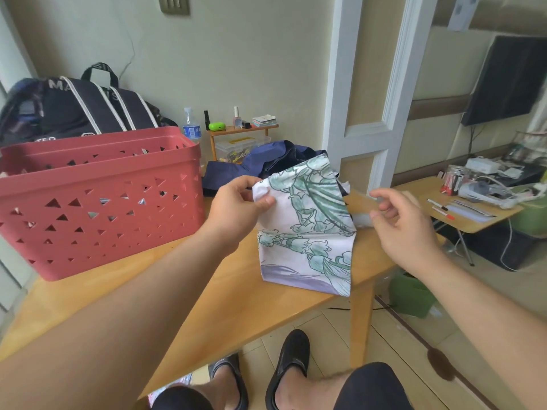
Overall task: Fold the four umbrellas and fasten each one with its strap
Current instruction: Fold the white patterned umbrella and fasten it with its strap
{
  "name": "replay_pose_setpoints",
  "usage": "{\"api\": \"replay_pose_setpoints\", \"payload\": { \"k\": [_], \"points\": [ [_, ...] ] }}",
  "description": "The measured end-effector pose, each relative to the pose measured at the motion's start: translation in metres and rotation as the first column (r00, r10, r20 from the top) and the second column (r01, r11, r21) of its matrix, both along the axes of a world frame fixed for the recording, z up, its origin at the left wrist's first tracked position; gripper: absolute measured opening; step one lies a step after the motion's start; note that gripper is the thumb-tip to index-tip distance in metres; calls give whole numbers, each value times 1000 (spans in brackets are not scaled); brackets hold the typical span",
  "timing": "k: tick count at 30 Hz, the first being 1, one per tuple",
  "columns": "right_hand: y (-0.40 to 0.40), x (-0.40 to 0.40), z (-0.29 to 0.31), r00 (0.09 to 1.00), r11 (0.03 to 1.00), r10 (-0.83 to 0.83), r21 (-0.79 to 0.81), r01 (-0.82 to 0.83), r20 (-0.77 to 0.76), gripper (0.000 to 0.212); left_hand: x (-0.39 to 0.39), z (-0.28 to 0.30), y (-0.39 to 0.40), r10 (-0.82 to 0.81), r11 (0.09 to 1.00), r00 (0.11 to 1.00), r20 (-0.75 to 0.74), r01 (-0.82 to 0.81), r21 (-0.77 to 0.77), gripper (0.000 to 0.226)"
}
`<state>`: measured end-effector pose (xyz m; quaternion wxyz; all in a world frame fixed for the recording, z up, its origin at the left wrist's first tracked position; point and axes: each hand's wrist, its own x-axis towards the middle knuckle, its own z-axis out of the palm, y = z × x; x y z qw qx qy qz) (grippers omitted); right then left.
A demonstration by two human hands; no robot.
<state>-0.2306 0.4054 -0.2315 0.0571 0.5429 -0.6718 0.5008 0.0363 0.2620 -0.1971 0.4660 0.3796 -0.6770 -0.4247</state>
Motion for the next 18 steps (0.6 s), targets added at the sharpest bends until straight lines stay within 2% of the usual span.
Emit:
{"api": "replay_pose_setpoints", "payload": {
  "k": [2,4,6,7,9,12,15,18],
  "points": [
    [0,-7,-1,998,1000,-29,11,29,-51,41,4,-2,0,-32,999,999,17,32,4,18],
    [-3,-3,2,963,998,-13,50,28,-269,52,6,-5,-2,-25,1000,998,54,25,-3,19],
    [-7,6,3,846,983,50,175,52,-532,62,6,-5,-3,-26,1000,998,53,26,1,20],
    [-12,10,0,793,963,86,253,88,-604,65,6,-5,-4,-29,1000,999,44,29,10,21],
    [-24,11,-10,770,902,131,397,168,-624,69,3,-3,-5,-29,999,999,38,28,27,21],
    [-42,2,-23,776,838,144,493,235,-614,61,-2,-5,-6,-35,999,996,78,33,26,20],
    [-51,-6,-26,764,881,98,413,232,-638,53,-9,-7,-7,-50,999,994,93,48,25,20],
    [-58,-10,-20,827,925,46,337,176,-560,59,-15,-3,-8,-30,999,995,98,28,18,20]
  ]
}}
